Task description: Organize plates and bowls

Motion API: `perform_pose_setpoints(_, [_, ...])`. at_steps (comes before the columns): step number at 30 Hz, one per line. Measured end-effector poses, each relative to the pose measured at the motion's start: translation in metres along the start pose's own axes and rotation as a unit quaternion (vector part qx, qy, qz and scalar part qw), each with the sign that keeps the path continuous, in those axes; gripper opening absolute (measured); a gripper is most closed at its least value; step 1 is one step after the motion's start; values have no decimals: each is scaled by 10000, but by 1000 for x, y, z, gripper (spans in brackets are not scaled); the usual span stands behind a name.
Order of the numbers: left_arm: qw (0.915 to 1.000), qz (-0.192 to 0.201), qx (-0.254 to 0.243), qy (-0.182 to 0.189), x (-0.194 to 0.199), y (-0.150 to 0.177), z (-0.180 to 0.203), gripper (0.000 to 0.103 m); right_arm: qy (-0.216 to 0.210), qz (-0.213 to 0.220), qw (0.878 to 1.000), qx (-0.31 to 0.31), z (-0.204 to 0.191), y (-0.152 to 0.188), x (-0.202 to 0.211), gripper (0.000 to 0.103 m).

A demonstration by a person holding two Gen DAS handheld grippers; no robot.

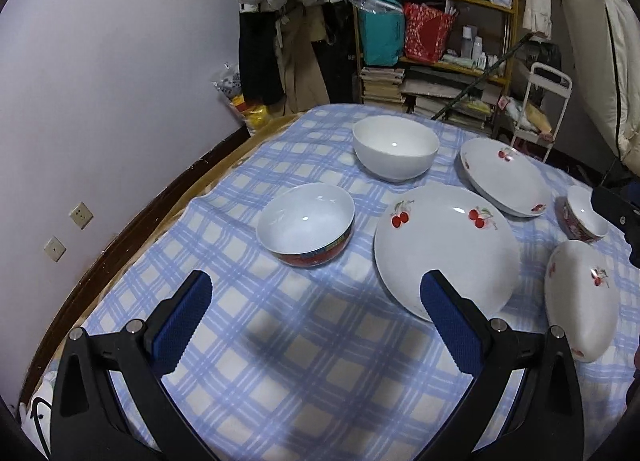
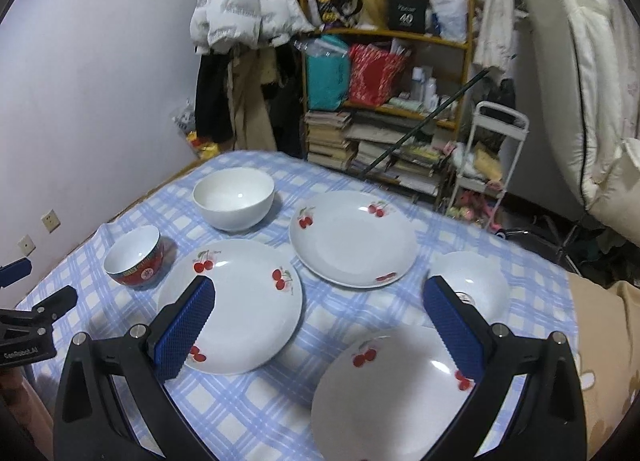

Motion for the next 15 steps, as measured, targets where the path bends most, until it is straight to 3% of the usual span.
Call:
perform_pose_setpoints(5, [9989,-336,254,185,-31,2,5,102,-121,-203,9994,236,-17,0,-28,103])
perform_pose_setpoints(15, [9940,-791,665,368,-77,15,8,102,-327,-1114,9906,718,-41,15,-91,103])
Point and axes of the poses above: each gripper's, at about its wrist camera, not at the fingertips, and x roughly against the way its jaws point, z to its right, y to its underside, the point moved 9 cm from there along -x, roughly the way its jaws point, and after that the axes turned 15 degrees about y, right-handed, at the moved point
